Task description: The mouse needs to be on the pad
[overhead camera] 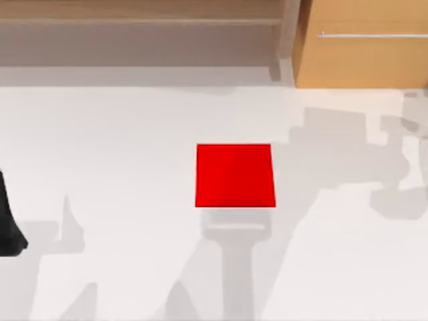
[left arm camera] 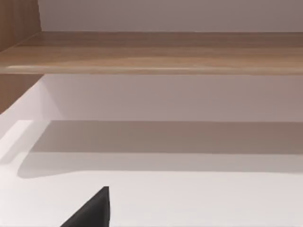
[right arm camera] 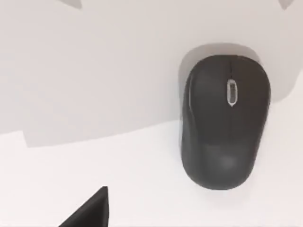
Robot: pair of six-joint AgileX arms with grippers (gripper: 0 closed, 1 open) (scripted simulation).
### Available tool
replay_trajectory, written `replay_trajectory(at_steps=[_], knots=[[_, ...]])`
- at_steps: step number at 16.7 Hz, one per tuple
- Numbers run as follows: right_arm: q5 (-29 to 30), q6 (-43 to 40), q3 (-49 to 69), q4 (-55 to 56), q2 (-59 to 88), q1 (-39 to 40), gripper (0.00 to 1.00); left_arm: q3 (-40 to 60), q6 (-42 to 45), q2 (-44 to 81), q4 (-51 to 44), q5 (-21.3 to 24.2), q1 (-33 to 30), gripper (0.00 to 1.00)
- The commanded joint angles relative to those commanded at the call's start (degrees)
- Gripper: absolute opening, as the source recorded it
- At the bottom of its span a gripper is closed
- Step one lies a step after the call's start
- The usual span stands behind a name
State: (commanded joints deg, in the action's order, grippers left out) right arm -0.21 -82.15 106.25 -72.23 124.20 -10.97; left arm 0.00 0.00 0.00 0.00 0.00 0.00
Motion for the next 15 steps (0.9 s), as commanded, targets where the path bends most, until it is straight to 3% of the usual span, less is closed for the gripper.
replay_trajectory(at_steps=[9,15], knots=[[0.43,-0.57,0.86,0.24,1.09,-0.77,1.0,0.0,0.0,0.0,0.0,0.0,0.0,1.0],[0.49,-0.52,-8.88,14.7,4.94,-0.85,1.0,0.0,0.0,0.0,0.0,0.0,0.0,1.0]])
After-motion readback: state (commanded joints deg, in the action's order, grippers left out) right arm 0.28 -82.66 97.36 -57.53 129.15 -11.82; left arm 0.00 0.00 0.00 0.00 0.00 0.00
